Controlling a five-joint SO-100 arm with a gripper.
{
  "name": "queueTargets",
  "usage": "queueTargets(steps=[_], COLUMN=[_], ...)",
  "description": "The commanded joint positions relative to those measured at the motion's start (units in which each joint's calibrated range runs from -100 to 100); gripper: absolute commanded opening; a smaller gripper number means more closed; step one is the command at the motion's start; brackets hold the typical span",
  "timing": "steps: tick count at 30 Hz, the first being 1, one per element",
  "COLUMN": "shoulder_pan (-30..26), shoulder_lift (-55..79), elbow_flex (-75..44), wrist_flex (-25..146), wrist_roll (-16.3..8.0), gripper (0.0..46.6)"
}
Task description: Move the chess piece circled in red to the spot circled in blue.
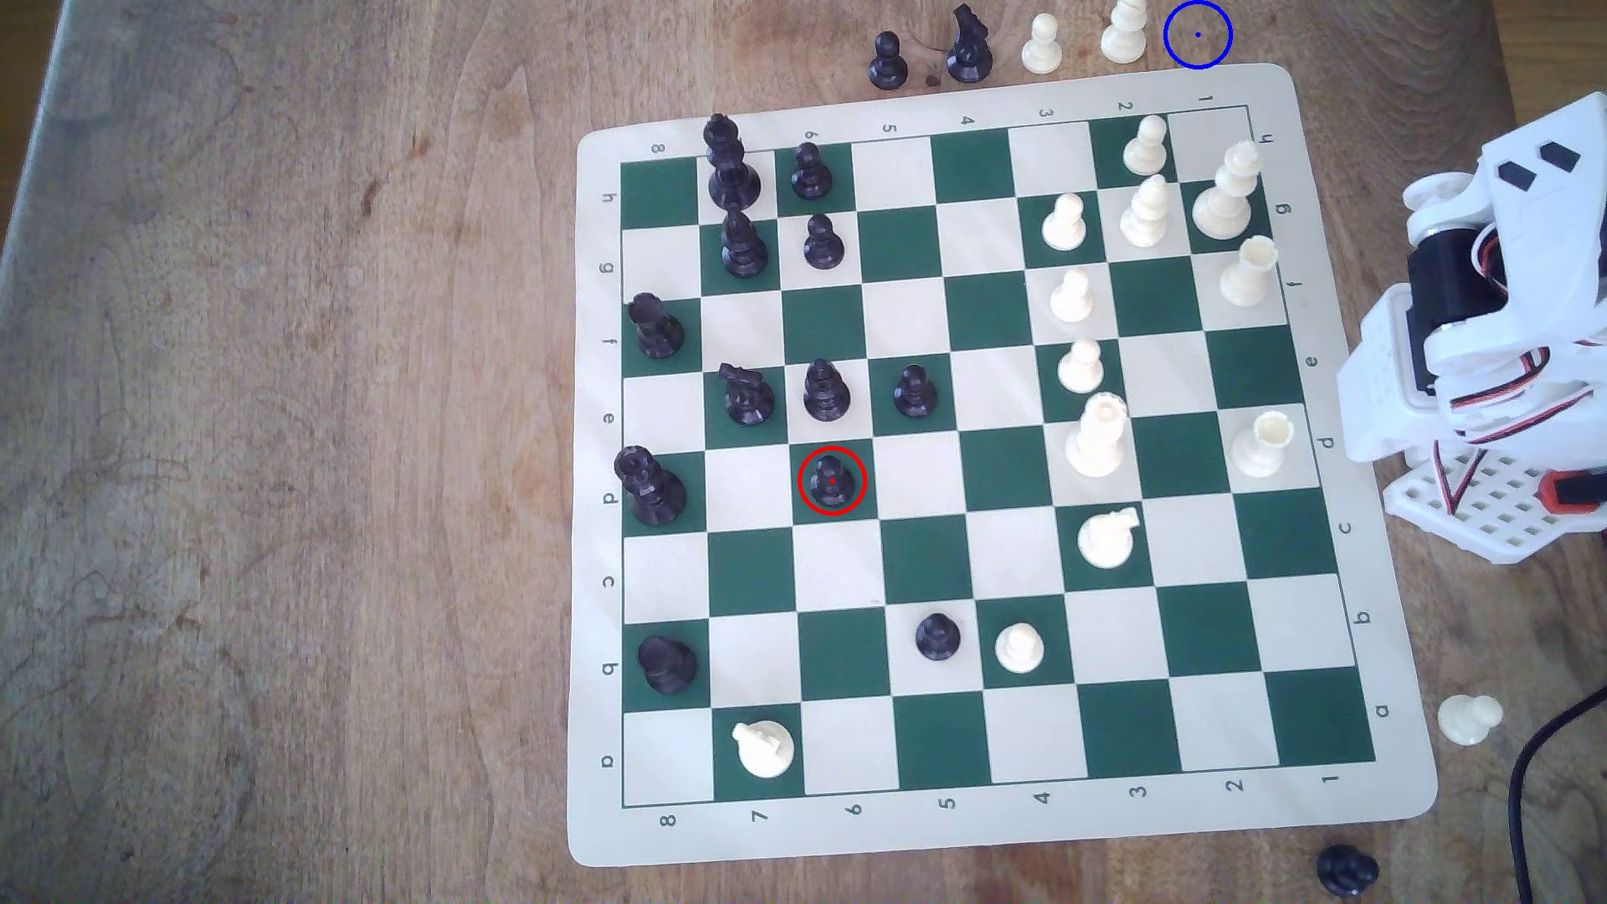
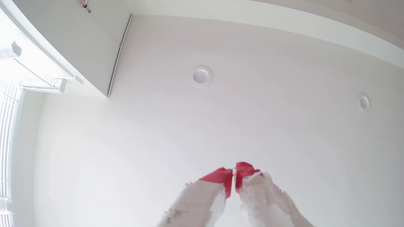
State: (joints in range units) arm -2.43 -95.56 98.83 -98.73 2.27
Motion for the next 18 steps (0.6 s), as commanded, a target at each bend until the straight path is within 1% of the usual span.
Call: queueTargets(steps=[1,3,5,7,8,10,12,13,16,18], shoulder_pan=[-0.11,-0.11,0.36,0.36,0.36,0.36,-0.42,-1.28,-1.44,-1.05], shoulder_lift=[-0.2,-0.2,-0.2,-0.2,-0.2,-0.2,-0.2,-0.2,-0.2,-0.2], elbow_flex=[1.08,1.08,1.08,1.08,1.08,0.99,0.54,0.18,-0.28,-3.36], wrist_flex=[6.1,8.55,14.45,21.17,28.05,33.21,38.2,43.28,50.4,63.1], wrist_roll=[0.24,0.24,0.24,0.24,0.24,0.0,0.2,-0.05,-0.05,-0.1], gripper=[0.2,0.2,0.2,0.2,0.2,0.2,0.2,0.2,0.2,0.2])
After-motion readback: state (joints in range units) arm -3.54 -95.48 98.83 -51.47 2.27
